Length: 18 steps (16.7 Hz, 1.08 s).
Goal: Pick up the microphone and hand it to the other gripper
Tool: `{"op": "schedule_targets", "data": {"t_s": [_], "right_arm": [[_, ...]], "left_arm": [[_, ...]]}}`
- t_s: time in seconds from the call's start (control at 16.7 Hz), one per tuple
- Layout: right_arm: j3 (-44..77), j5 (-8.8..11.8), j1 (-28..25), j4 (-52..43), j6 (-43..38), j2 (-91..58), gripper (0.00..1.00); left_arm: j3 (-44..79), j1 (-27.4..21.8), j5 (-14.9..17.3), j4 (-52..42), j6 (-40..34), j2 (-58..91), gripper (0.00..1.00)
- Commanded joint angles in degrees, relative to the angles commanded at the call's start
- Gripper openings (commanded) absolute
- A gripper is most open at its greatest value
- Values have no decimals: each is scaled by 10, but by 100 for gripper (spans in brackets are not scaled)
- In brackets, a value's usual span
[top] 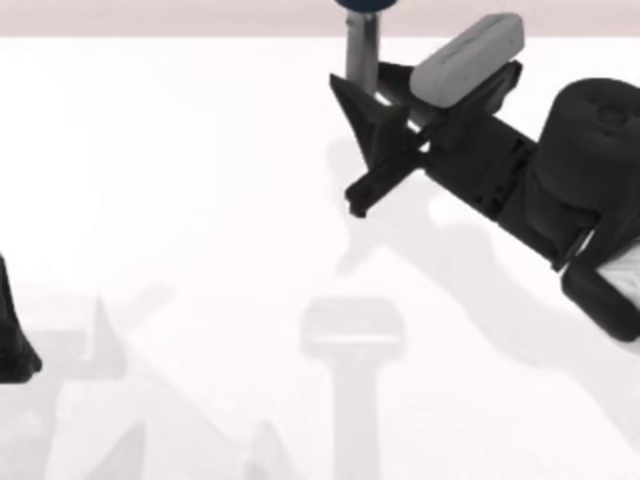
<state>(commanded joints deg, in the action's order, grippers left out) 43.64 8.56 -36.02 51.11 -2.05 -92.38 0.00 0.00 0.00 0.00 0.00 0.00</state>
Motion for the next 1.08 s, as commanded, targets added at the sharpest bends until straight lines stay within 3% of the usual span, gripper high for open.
{"op": "schedule_targets", "data": {"t_s": [0.42, 0.54, 0.78, 1.08], "right_arm": [[-2, -2, -2, 1, 1, 2, 0], [-2, -2, -2, 1, 1, 2, 0], [-2, -2, -2, 1, 1, 2, 0], [-2, -2, -2, 1, 1, 2, 0]], "left_arm": [[1, 0, 1, 0, 0, 1, 100], [13, -8, 18, 8, 1, 20, 100], [80, -37, 96, 49, 3, 130, 100], [216, -87, 235, 139, 7, 360, 100]]}}
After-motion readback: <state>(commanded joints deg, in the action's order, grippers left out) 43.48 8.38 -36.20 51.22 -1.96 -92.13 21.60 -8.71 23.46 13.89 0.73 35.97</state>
